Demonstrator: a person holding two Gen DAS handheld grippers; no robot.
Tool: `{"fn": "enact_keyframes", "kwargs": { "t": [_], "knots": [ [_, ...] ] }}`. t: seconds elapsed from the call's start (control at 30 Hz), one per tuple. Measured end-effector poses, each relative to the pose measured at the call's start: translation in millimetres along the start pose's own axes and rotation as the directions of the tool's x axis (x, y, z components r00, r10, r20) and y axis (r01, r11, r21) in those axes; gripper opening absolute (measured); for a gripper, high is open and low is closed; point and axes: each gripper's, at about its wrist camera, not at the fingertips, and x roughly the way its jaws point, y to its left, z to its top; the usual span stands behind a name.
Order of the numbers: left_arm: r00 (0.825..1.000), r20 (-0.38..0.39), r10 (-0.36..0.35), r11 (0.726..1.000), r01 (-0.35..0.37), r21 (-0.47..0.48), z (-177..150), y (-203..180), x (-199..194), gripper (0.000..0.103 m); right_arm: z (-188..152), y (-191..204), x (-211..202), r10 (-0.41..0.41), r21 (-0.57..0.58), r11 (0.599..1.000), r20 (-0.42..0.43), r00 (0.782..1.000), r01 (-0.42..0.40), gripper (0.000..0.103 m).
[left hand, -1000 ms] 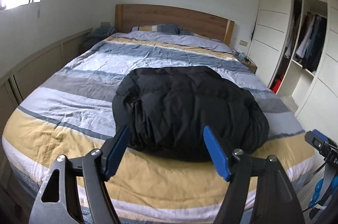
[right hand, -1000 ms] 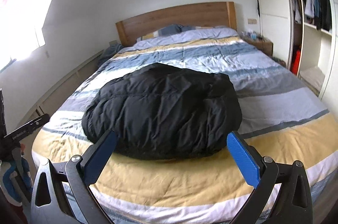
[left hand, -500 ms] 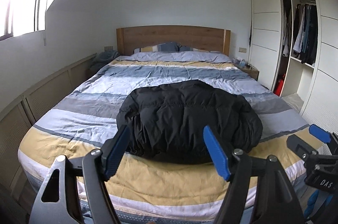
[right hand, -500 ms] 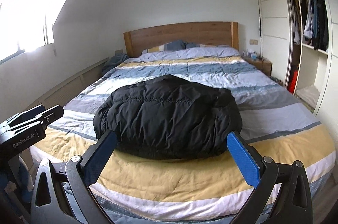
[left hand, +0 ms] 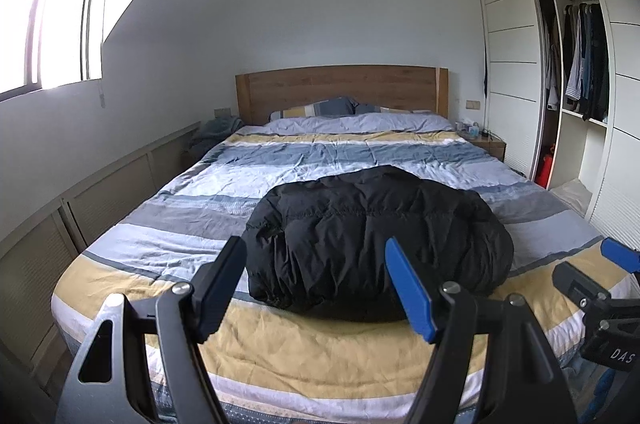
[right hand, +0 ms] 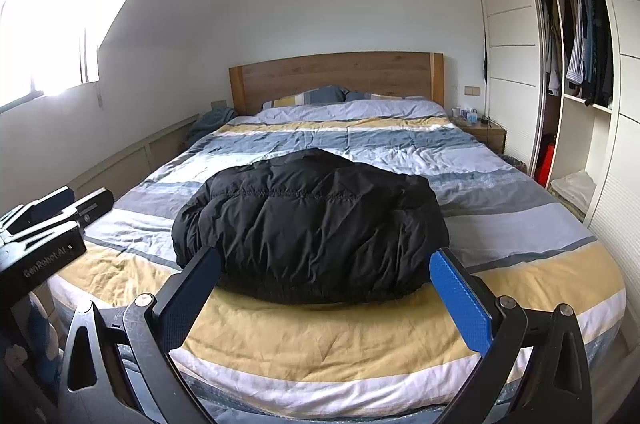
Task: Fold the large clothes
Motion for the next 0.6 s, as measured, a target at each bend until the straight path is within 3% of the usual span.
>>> {"fn": "enact_keyframes", "kwargs": {
  "t": [0.6],
  "knots": [
    [0.997, -0.083, -0.006, 1.000, 0.005, -0.013, -16, 9, 34, 0.071, -4, -1, 11, -0.037, -0.009, 0.999, -0.021, 0.999, 0.037, 0.103]
  ]
}}
